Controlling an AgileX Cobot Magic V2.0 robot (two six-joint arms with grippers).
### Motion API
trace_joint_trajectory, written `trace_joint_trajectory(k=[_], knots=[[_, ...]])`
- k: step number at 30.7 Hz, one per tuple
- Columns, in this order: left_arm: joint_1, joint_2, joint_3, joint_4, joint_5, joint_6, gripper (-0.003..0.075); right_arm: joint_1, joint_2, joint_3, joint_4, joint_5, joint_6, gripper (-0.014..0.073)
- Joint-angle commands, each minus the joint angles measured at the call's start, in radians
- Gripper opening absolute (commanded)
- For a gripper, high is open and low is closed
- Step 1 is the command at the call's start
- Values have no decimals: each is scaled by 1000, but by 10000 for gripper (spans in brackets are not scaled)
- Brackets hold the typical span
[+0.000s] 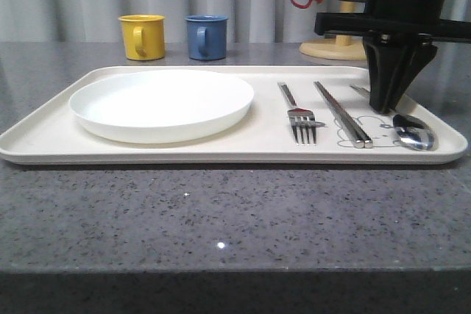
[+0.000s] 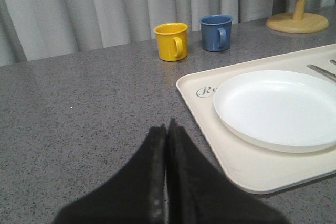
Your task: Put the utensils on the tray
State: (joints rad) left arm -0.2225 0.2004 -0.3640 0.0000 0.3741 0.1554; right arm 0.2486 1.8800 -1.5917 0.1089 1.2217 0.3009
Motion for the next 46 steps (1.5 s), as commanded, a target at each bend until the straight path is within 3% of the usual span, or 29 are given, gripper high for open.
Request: trace_joint_trajectory(k=[1,8,18,22,29,33,41,46], knots=[[1,8,-25,-10,-79,-12,-18,-3,-48,-28,-20,-18,4,-1],[1,8,-25,-10,-79,-12,-18,-3,-50,-28,-27,-17,4,253],[1,8,-25,-10,-79,-12,-18,-3,-300,-30,-44,-60,-28,268],[1,8,-25,-10,-79,-12,-18,-3,-432,-30,-47,-31,-103,242],[1,8,-25,-10,-79,-12,-18,-3,-623,10,-52,30,-196,-35],[1,8,-25,-10,-79,-12,-18,-3,-783,173,-83,-84,-199,-67],[1,8,-25,-10,-79,-12,-18,-3,-1209,723,-199,-531,-199,-67],[1,8,-25,-10,-79,-12,-18,-3,-1481,1017,-202,-764,-199,-67]])
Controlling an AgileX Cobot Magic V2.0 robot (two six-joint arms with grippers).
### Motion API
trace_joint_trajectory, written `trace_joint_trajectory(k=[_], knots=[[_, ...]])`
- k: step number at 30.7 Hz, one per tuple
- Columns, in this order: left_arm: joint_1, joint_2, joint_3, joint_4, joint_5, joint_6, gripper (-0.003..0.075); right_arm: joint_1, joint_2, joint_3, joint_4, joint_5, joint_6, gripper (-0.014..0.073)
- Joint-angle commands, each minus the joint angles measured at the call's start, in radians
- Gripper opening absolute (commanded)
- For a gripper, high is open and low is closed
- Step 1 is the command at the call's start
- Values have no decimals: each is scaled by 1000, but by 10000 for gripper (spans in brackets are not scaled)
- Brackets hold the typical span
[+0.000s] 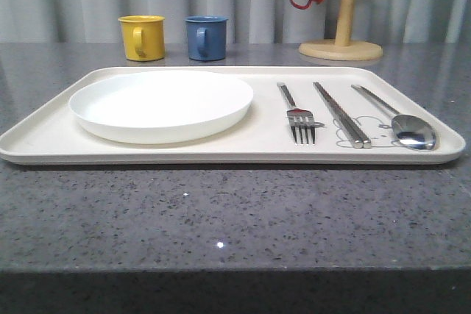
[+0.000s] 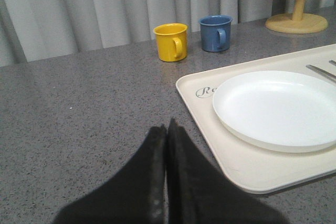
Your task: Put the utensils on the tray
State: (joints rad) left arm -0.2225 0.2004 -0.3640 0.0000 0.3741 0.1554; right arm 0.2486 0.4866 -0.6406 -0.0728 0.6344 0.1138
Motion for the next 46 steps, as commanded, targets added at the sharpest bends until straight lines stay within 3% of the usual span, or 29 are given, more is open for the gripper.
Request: trace_joint_trajectory(k=[1,7,33,46], knots=[[1,8,-25,-10,-79,-12,-18,-3,-128,108,-21,-211,-12,-67],[1,8,-25,-10,-79,-12,-18,-3,-280,220,-20,-272,-12,-67],[3,-1,-10,0,-93,-12,-18,-3,-282,221,-20,-266,-12,-67],[147,-189,154,0,-142,-12,-18,-3,-282,221,-20,-266,-12,-67]])
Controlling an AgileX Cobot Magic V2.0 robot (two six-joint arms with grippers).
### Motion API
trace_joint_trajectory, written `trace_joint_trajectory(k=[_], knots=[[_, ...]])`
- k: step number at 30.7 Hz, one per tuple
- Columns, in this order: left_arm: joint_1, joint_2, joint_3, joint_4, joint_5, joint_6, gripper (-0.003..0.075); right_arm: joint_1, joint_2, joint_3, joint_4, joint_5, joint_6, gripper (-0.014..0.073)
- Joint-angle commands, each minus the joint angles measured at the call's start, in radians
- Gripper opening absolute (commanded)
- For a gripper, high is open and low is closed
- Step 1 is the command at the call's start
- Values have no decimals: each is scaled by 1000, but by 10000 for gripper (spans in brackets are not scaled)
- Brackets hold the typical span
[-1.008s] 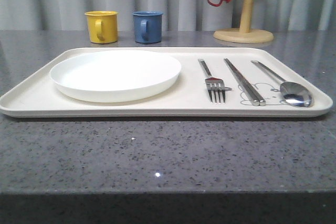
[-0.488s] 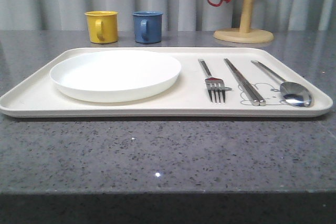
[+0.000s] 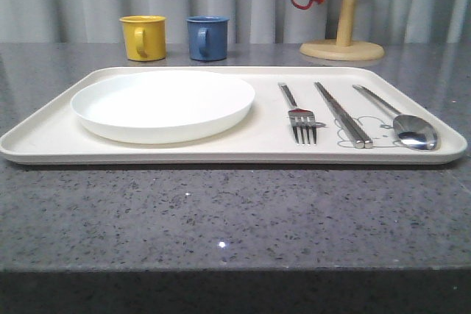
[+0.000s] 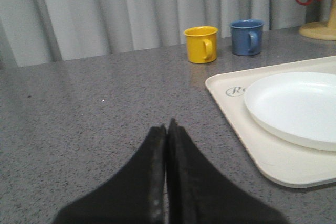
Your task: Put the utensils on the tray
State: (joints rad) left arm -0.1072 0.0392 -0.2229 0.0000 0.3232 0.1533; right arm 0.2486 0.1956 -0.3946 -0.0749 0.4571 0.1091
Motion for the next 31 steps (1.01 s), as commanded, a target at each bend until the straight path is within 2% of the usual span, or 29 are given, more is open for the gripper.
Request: trace_joint_trajectory(k=[1,6,11,31], knots=[[40,-43,31,0,-95,-10,-18,-3,9,-25,-18,-88,-7,-67],[66,-65,139,0,-134,-10,-18,-3,10,-25,-18,-89,-7,-67],[66,-65,230,-6,-235,-10,-18,-3,10,-25,-18,-89,-7,-67],[66,-65,227,-6,-243,-10,-18,-3,10,-25,-18,-89,-7,-67]])
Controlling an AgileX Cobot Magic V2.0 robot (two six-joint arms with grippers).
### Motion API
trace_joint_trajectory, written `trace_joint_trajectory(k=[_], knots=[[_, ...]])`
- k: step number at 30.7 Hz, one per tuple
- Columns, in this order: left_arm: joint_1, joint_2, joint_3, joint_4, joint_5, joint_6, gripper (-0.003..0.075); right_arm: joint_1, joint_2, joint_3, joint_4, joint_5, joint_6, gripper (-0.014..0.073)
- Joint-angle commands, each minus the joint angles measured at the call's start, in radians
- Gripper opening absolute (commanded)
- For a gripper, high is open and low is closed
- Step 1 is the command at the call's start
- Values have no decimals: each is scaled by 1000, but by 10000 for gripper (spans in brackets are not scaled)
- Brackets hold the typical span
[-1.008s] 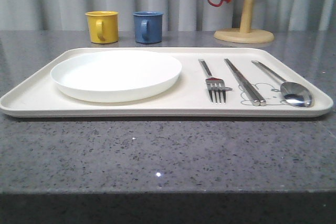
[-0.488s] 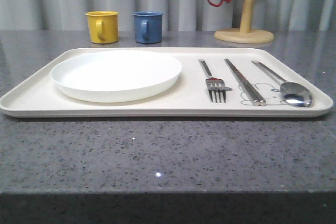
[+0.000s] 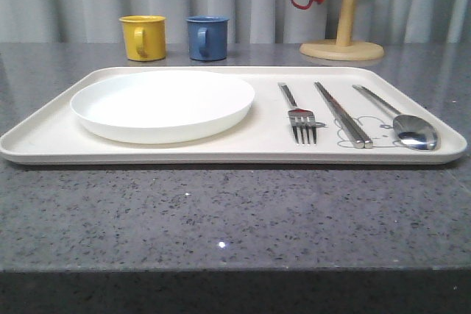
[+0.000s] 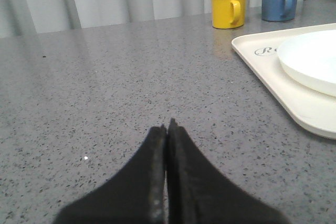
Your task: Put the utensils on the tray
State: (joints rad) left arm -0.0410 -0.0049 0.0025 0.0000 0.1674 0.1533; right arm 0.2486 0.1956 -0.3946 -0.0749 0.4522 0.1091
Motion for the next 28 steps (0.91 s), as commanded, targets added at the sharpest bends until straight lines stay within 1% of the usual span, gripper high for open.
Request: trace_joint_trajectory(k=[1,10,14,19,23,28], knots=[[-1,-21,2,-6,-87,-10,-18,-3,10,-25,-18,-84,-7,-67],[-1,-21,2,-6,-87,-10,-18,-3,10,-22,-18,-85,-7,-67],[-1,-21,2,-6,-87,-10,-18,-17,-15,37,-51,-148,-19,-67],[-1,-21,2,-6,-87,-10,-18,-120,-112,207,34,-353,-109,-67],[-1,-21,2,-6,-87,-10,-18,-208,-193,318,75,-360,-109,-67],[-1,-21,2,-6,-87,-10,-18,-260,-225,413,122,-378,-109,-67]])
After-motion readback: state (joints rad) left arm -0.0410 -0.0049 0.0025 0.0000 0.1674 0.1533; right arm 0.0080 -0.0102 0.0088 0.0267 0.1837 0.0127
